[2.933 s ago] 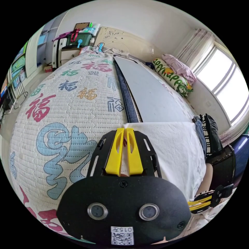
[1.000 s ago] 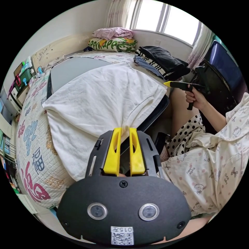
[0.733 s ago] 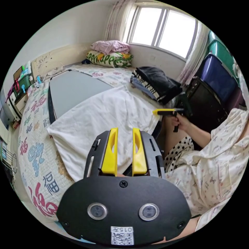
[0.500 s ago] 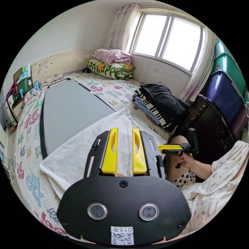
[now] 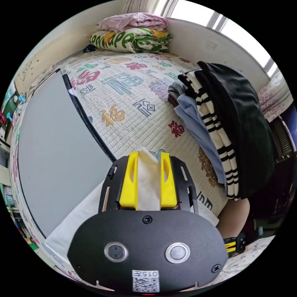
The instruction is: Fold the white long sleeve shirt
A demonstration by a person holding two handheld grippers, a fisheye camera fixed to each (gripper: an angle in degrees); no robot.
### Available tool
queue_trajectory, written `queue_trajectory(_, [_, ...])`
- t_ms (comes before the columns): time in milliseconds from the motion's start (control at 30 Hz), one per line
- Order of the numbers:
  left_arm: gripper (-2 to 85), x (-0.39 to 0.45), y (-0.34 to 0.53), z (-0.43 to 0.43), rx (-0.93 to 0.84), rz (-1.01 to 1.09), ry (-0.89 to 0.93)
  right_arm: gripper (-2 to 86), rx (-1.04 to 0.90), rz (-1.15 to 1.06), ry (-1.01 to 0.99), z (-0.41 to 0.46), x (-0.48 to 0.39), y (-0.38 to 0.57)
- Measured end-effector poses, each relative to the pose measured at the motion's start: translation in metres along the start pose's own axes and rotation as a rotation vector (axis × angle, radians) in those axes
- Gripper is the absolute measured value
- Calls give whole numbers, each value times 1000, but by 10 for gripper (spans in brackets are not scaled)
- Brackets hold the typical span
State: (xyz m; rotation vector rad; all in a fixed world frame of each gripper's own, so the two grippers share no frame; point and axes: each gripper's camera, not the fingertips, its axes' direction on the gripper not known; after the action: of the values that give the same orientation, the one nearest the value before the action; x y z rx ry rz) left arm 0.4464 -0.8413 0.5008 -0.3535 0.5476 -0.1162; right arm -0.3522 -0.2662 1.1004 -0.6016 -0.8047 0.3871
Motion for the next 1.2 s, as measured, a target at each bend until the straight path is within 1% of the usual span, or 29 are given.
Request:
queue_trajectory(67, [98, 4, -5, 0, 19, 10, -30, 8, -12, 20, -25, 14, 14, -12])
queue_trajectory(133, [95, 6, -11, -3, 23, 22, -21, 12, 18, 25, -54, 11, 24, -21])
queue_trajectory(233, [105, 10, -22, -17, 45, 55, -48, 26, 133, 42, 31, -11, 38, -29])
queue_trajectory(267, [106, 11, -25, -18, 45, 62, -59, 57, 177, 83, 83, -17, 49, -32])
queue_trajectory(367, [116, 17, -37, -9, -7, 86, -107, 108, 183, 167, 183, -7, 83, -44])
queue_trajectory(433, [114, 21, -44, 0, -28, 104, -101, 112, 157, 205, 194, 7, 103, -53])
queue_trajectory(533, [94, 28, -49, 4, -24, 134, -88, 100, 111, 220, 184, 35, 123, -67])
queue_trajectory(600, [50, 39, -53, 4, -19, 178, -114, 78, 112, 216, 205, 44, 127, -68])
queue_trajectory(667, [28, 48, -55, -1, 2, 209, -157, 14, 67, 206, 122, 59, 138, -69])
queue_trajectory(733, [20, 51, -58, -9, 23, 225, -166, 3, 99, 218, 110, 59, 141, -63])
queue_trajectory(833, [13, 35, -61, -33, 85, 159, -66, -2, 168, 193, 169, 48, 131, -56])
queue_trajectory(933, [10, 24, -59, -47, 130, 124, -20, 2, 220, 175, 225, 43, 131, -51])
queue_trajectory(1000, [8, 19, -54, -49, 131, 122, -20, 12, 173, 172, 205, 59, 139, -52])
queue_trajectory(1067, [6, 15, -47, -45, 131, 117, -16, 75, 99, 143, 132, 92, 145, -50])
queue_trajectory(1200, [4, 2, -29, -33, 153, 86, 29, 89, 17, 37, 158, 142, 120, -38])
